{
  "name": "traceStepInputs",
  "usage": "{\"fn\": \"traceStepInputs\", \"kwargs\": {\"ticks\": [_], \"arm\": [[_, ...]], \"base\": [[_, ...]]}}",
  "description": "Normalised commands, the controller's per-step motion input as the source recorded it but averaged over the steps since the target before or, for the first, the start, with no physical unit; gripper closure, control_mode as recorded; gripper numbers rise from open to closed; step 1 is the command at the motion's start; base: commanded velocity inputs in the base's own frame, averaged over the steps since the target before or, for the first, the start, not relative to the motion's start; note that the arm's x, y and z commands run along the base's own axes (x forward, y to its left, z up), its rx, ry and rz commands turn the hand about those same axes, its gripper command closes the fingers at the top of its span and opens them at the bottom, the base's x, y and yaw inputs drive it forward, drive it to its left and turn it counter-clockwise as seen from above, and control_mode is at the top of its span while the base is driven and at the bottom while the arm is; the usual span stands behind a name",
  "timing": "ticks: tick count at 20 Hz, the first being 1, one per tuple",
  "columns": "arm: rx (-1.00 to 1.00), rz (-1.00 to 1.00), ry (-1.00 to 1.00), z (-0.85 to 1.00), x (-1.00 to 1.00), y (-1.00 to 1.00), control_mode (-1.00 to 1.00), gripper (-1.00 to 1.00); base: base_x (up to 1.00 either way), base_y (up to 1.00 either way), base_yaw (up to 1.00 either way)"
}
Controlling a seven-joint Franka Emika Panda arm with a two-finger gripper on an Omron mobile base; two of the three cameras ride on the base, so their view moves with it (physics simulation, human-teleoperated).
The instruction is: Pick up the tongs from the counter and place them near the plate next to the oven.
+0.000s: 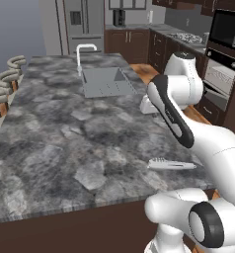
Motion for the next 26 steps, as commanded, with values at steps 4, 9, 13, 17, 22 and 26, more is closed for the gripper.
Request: {"fn": "traceStepInputs", "kwargs": {"ticks": [4, 9, 13, 17, 22, 26], "arm": [[0.00, 0.00, 0.03, -0.02, 0.00, -0.01, -1.00, -1.00], [-0.04, 0.02, 0.04, -0.18, 0.11, -0.32, -1.00, -1.00], [0.00, 0.12, 0.00, -0.38, 0.00, -0.54, -1.00, -1.00], [-0.03, 0.22, 0.01, -0.44, 0.00, -0.49, -1.00, -1.00], [0.00, 0.16, 0.09, -0.24, -0.04, -0.02, -1.00, -1.00], [0.00, 0.18, 0.08, -0.42, -0.02, -0.07, -1.00, -1.00]], "base": [[0.00, 0.00, 0.00], [0.00, 0.00, 0.00], [0.00, 0.00, 0.00], [0.00, 0.00, 0.00], [0.00, 0.00, 0.00], [0.00, 0.00, 0.00]]}}
